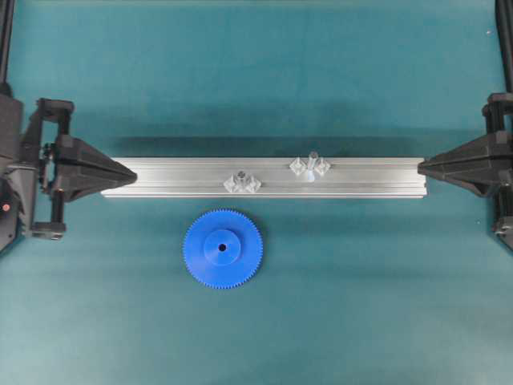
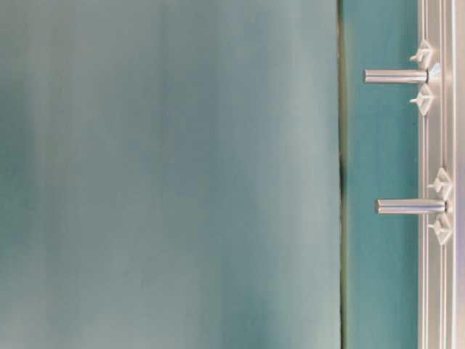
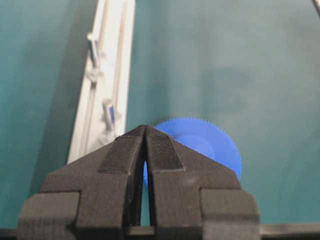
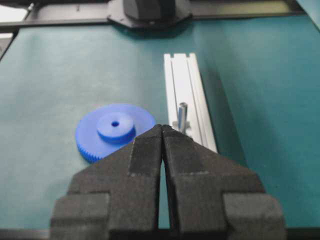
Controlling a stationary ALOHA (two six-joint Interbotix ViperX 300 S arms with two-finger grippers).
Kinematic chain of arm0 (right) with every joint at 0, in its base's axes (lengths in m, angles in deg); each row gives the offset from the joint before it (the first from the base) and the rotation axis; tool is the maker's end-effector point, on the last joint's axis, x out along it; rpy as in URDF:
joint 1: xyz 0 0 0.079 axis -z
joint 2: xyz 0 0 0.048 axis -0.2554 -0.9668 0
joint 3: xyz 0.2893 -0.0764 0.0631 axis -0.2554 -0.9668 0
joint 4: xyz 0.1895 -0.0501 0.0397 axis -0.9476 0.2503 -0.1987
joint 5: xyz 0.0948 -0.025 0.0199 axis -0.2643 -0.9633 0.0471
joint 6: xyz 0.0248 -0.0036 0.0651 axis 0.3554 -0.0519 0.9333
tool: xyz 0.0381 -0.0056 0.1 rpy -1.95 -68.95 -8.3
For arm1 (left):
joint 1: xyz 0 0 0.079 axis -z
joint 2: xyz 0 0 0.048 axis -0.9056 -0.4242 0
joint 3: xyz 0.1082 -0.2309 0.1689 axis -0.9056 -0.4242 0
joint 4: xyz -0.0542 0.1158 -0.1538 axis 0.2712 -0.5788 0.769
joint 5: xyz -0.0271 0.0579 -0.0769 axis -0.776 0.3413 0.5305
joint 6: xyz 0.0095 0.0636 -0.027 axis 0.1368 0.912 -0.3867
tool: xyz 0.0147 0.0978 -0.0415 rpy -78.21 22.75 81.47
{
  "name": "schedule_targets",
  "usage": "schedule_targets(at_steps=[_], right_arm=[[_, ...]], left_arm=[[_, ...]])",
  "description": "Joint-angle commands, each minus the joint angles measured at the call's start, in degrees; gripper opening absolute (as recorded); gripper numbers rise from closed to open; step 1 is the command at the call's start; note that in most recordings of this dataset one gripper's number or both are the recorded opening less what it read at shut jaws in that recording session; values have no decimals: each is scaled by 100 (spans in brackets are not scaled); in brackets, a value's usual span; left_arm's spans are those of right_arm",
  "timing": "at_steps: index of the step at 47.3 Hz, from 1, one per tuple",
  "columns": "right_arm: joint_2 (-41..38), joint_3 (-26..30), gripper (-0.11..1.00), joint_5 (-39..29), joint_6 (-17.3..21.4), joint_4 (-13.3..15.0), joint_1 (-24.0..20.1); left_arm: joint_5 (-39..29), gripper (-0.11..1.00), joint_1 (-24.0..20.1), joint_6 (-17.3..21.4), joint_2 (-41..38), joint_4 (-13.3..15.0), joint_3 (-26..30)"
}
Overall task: Find the location of the shaft and insert the large gear.
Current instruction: 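Move the left gripper from rest toward the blue gear, then lower the left gripper over the blue gear's hub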
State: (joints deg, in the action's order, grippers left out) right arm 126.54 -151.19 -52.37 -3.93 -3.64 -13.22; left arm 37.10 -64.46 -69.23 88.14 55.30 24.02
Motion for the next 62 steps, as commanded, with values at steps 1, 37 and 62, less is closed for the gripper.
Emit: schedule_targets(at_steps=[1, 37, 62], right_arm=[[-26, 123, 1, -9, 53, -18, 53], [-26, 132, 1, -114, 53, -18, 141], [-9, 62, 1, -633, 369, -18, 167]], left_arm=[[-79, 2, 97, 9, -167, -9, 281], [-1274, 2, 308, -26, -1600, -18, 1310], [-1775, 2, 316, -44, -2716, -9, 2048]])
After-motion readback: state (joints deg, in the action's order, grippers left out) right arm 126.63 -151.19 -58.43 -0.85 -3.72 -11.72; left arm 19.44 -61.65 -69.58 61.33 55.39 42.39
